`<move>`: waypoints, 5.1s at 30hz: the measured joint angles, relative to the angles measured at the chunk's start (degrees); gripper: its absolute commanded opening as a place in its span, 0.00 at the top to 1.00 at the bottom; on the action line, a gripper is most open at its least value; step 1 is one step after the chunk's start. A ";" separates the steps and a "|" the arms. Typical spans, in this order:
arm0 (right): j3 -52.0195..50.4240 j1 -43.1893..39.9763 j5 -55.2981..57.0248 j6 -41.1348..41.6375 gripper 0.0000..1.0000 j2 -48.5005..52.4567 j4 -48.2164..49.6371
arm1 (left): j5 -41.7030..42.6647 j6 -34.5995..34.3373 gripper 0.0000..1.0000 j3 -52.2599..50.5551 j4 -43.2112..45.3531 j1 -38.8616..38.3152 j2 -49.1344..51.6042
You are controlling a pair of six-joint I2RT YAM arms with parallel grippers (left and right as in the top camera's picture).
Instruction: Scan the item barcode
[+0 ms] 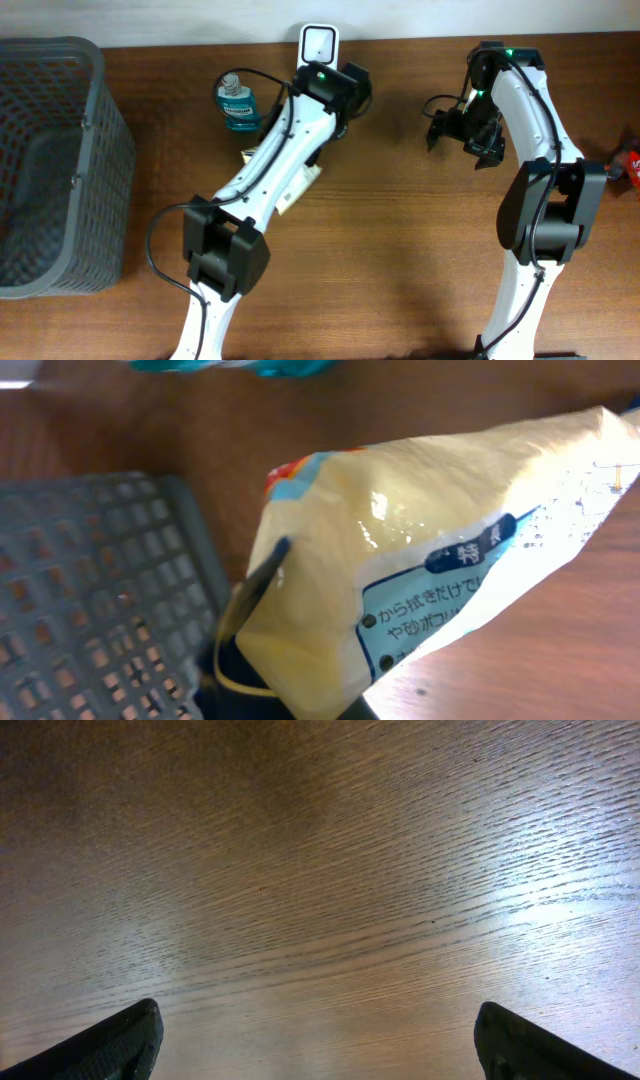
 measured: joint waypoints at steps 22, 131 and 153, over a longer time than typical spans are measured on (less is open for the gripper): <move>0.00 0.00 0.00 0.00 0.01 0.00 0.00 | -2.58 -4.50 1.00 -12.92 -0.22 12.48 -2.95; 6.16 33.31 6.75 -37.79 0.01 11.56 -1.53 | 29.83 -7.30 0.01 0.72 10.54 28.83 -10.54; 16.81 20.59 0.17 -11.56 0.89 11.50 14.40 | 29.83 -7.30 0.01 0.72 10.54 28.83 -10.54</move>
